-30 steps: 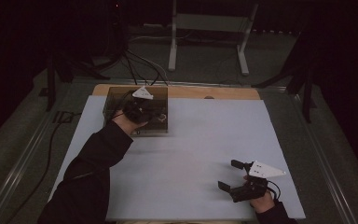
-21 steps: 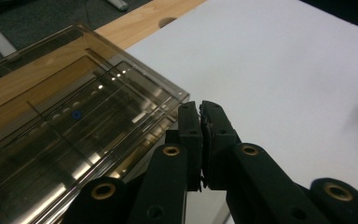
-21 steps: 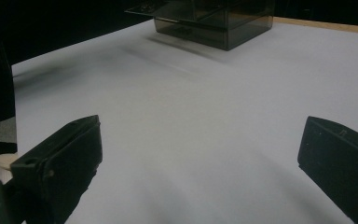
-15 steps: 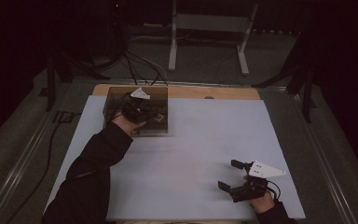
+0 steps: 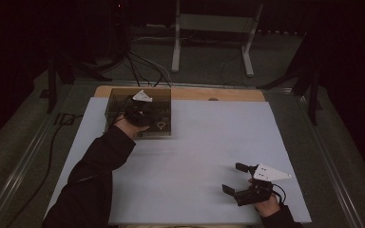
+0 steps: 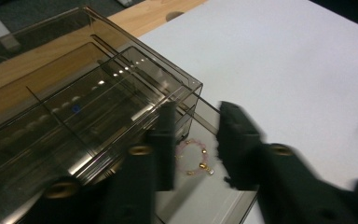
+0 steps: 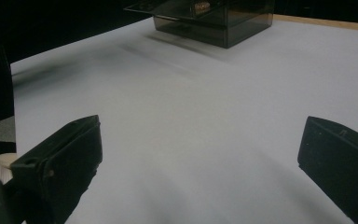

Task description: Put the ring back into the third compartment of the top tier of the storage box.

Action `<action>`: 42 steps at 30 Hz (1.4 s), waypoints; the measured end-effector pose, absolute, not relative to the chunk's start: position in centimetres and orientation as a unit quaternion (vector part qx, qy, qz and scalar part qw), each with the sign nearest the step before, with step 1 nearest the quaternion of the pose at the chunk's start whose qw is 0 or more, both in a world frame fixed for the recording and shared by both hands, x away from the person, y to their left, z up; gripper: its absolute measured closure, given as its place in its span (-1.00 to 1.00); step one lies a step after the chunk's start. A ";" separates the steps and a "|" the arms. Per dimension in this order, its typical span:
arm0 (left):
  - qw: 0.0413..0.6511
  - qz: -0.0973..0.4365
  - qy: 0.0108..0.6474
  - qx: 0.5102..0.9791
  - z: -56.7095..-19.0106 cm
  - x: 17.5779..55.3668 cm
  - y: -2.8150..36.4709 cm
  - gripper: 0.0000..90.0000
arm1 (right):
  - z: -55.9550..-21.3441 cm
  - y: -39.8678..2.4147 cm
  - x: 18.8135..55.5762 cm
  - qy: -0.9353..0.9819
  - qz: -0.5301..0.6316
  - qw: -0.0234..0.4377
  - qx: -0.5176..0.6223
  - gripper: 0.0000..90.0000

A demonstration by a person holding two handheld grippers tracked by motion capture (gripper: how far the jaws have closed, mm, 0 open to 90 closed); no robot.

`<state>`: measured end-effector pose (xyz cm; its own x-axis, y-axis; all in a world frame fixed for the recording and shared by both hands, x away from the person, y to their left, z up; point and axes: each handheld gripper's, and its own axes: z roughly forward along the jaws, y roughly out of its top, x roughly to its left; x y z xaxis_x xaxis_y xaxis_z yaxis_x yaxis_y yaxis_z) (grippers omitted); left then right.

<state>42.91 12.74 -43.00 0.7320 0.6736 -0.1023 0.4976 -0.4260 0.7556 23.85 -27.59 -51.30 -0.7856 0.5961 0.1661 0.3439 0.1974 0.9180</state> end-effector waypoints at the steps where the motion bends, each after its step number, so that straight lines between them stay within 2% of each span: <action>1: 0.407 0.106 0.352 0.836 -42.9 42.8 12.8 0.38 | -51.3 -27.6 23.8 0.765 0.554 0.114 0.307 -1.00; 3: 0.411 0.107 0.351 0.834 -42.7 42.6 12.8 0.30 | -51.3 -27.6 23.9 0.765 0.554 0.114 0.308 -1.00; 5: 0.412 0.112 0.354 0.832 -42.6 42.5 12.8 0.13 | -51.3 -27.6 23.9 0.765 0.554 0.113 0.308 -1.00; 7: 0.412 0.121 0.354 0.831 -42.3 42.3 12.8 0.12 | -51.3 -27.6 23.8 0.765 0.554 0.114 0.307 -1.00; 9: 0.410 0.128 0.355 0.830 -42.1 42.1 12.7 -0.02 | -51.3 -27.6 23.9 0.765 0.554 0.113 0.309 -1.00; 15: 0.416 0.132 0.349 0.829 -41.4 41.5 12.9 -0.20 | -51.3 -27.6 23.9 0.765 0.554 0.115 0.308 -1.00; 16: 0.416 0.135 0.351 0.828 -41.3 41.4 12.9 -0.33 | -51.4 -27.6 23.9 0.765 0.554 0.113 0.310 -1.00; 21: 0.425 0.141 0.362 0.818 -40.7 40.9 13.4 -0.51 | -51.4 -27.5 23.9 0.766 0.553 0.113 0.308 -1.00; 26: 0.449 0.121 0.346 0.815 -40.4 40.4 14.1 -0.69 | -51.3 -27.5 23.9 0.765 0.553 0.114 0.309 -1.00; 30: 0.458 0.119 0.344 0.811 -40.0 40.2 14.5 -0.94 | -51.3 -27.5 23.9 0.765 0.553 0.114 0.309 -1.00; 36: 0.484 0.105 0.349 0.795 -39.7 40.0 15.4 -0.99 | -51.4 -27.5 23.9 0.765 0.553 0.113 0.309 -1.00; 42: 0.476 0.102 0.345 0.803 -39.7 39.7 15.5 -0.99 | -51.4 -27.5 23.9 0.765 0.553 0.113 0.309 -1.00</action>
